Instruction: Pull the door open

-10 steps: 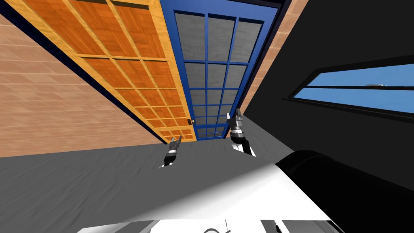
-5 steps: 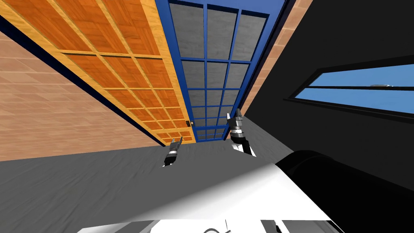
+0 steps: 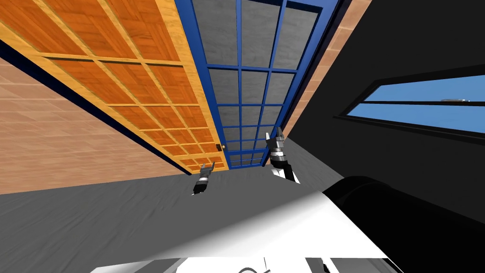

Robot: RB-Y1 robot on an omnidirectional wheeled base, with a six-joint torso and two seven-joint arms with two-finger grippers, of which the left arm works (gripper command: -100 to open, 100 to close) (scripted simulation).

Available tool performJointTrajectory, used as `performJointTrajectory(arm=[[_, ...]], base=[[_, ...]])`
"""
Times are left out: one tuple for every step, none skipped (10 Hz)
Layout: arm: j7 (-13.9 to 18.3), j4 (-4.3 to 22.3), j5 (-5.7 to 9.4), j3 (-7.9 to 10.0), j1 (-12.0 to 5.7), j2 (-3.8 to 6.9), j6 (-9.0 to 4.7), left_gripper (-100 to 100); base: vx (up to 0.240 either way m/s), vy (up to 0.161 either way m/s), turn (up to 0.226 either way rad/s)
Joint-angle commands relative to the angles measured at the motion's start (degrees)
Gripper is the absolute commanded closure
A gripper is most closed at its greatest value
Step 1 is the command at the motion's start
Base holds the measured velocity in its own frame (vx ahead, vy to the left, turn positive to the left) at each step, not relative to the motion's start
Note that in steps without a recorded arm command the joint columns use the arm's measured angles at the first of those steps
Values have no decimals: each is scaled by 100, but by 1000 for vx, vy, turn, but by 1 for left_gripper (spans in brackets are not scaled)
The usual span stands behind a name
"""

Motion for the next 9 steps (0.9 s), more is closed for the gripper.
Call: performJointTrajectory(arm=[[-145,182,-34,20,-70,7,-50,-100],[-221,265,-55,29,-100,9,-67,-100],[-280,330,-71,36,-125,10,-80,-100],[-384,444,-100,48,-172,10,-104,-100],[-489,557,-129,59,-218,11,-127,-100],[-560,634,-148,67,-253,10,-143,-100],[-637,715,-170,75,-295,8,-161,-100],[-574,661,-155,70,-271,14,-144,-100],[-630,730,-122,127,-193,46,-142,-100]], base=[[125,-25,-10],[100,-14,-12],[94,-9,-13],[110,3,-20],[121,1,-23],[146,-32,-22],[155,-24,-19],[67,-5,-3],[-90,26,49]])
